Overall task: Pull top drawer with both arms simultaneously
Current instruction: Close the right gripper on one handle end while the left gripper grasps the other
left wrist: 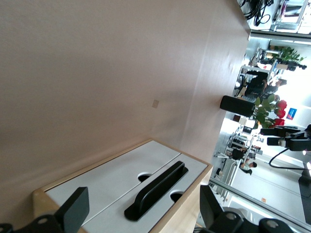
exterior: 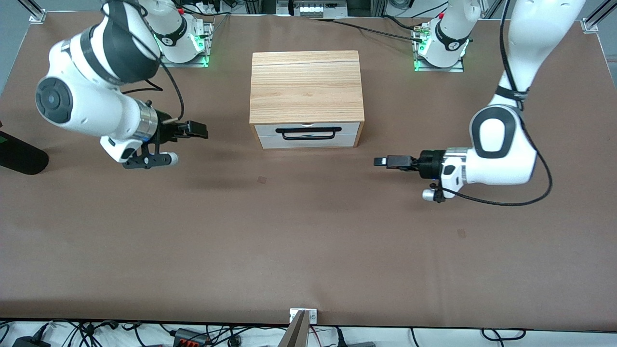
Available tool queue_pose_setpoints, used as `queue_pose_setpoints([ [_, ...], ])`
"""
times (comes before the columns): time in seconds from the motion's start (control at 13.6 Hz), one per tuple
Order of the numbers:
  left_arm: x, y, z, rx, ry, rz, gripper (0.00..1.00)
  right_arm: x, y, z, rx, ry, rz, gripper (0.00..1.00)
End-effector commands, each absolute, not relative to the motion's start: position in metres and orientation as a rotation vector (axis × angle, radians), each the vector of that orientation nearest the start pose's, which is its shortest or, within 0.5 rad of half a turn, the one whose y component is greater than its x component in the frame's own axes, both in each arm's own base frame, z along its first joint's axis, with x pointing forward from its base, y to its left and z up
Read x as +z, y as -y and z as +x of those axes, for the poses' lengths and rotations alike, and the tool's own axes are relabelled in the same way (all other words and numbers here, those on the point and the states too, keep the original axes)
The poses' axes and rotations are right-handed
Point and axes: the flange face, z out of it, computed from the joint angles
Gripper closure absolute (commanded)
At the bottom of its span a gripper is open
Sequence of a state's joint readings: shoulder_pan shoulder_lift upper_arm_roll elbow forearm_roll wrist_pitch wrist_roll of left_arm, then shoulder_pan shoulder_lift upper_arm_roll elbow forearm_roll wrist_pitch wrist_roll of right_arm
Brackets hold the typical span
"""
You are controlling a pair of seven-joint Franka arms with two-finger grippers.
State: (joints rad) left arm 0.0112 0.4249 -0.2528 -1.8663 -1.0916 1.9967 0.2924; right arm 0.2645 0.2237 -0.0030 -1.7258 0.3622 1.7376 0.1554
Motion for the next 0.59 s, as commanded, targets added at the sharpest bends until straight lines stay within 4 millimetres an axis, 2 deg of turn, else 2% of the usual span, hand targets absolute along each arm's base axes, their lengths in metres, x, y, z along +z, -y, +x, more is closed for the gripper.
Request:
queue_pose_setpoints([
  [0.0, 0.314, 0.217, 0.569, -0.220, -0.159, 2.101, 0.00, 0.429, -0.197, 0.584, 0.443, -0.065, -2.667, 0.00],
  [0.07, 0.315, 0.212, 0.570, -0.232, -0.157, 2.089, 0.00, 0.419, -0.201, 0.585, 0.464, -0.087, -2.613, 0.00],
  [0.15, 0.304, 0.211, 0.571, -0.292, -0.140, 2.049, 0.00, 0.415, -0.206, 0.586, 0.475, -0.081, -2.556, 0.00],
  [0.22, 0.273, 0.219, 0.575, -0.354, -0.104, 1.973, 0.00, 0.404, -0.212, 0.588, 0.478, -0.033, -2.471, 0.00],
  [0.29, 0.261, 0.234, 0.573, -0.345, -0.056, 1.906, 0.00, 0.393, -0.216, 0.590, 0.473, 0.014, -2.403, 0.00],
  [0.37, 0.256, 0.249, 0.569, -0.315, -0.027, 1.845, 0.00, 0.379, -0.217, 0.592, 0.467, 0.056, -2.338, 0.00],
  [0.51, 0.239, 0.248, 0.563, -0.299, -0.013, 1.782, 0.00, 0.349, -0.223, 0.589, 0.431, 0.135, -2.192, 0.00],
])
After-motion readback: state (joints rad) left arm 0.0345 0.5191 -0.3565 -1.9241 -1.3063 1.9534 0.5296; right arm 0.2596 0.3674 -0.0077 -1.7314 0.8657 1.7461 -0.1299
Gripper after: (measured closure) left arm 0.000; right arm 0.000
